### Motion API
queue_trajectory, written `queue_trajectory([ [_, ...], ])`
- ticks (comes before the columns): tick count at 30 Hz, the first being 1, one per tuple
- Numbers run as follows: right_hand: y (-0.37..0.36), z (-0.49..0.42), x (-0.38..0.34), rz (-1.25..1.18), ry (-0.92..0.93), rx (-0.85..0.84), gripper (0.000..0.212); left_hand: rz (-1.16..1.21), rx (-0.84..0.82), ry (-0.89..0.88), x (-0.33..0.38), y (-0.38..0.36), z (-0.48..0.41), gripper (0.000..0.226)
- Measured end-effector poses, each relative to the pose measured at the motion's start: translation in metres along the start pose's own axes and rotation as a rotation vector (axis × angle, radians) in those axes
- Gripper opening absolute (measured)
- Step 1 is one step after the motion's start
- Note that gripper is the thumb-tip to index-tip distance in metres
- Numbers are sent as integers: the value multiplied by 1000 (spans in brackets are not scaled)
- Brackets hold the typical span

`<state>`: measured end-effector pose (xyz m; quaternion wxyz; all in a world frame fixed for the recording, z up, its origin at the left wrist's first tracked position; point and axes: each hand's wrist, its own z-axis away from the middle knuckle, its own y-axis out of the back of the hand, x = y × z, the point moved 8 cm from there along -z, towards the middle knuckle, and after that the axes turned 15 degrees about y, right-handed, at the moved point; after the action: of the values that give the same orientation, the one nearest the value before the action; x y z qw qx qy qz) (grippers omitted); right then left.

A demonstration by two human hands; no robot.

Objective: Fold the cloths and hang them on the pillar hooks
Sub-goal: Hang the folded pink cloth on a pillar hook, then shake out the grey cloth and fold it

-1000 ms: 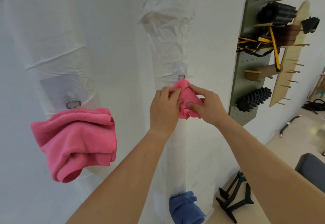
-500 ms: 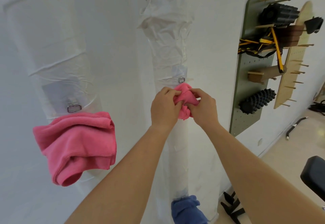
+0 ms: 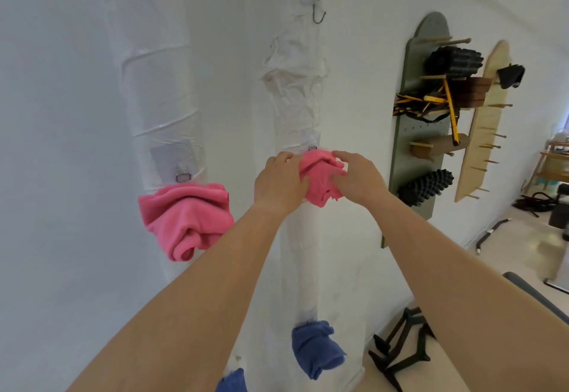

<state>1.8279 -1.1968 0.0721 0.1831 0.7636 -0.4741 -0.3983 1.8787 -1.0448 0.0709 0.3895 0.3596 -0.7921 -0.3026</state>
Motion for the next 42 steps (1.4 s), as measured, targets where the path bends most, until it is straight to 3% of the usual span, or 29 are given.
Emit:
queue_trajectory([
  [3,13,17,-31,88,3,-27,42,-28,3,-45,-1,30,27,44],
  [8,11,57,-107,214,42,-143,20,-52,-1,-32,-29,88,73,47],
  [12,-12,98,-166,272,70,-204,40,-56,-5,2,-79,137,120,44],
  [16,-43,152,-241,238,84,-223,47,-45,-37,-37,-135,189,193,32],
  [20,-95,210,-321,272,143,-359,49,-143,-45,113,-216,230,270,46],
  [25,-155,274,-412,362,259,-537,53,-176,-117,239,-298,265,350,48],
  [31,-201,337,-500,360,394,-631,52,-224,-131,387,-371,307,438,50],
  [36,-244,418,-544,231,432,-697,51,-279,-172,514,-427,321,534,50],
  [42,-327,581,-542,95,359,-916,51,-375,-353,684,-492,285,701,50],
])
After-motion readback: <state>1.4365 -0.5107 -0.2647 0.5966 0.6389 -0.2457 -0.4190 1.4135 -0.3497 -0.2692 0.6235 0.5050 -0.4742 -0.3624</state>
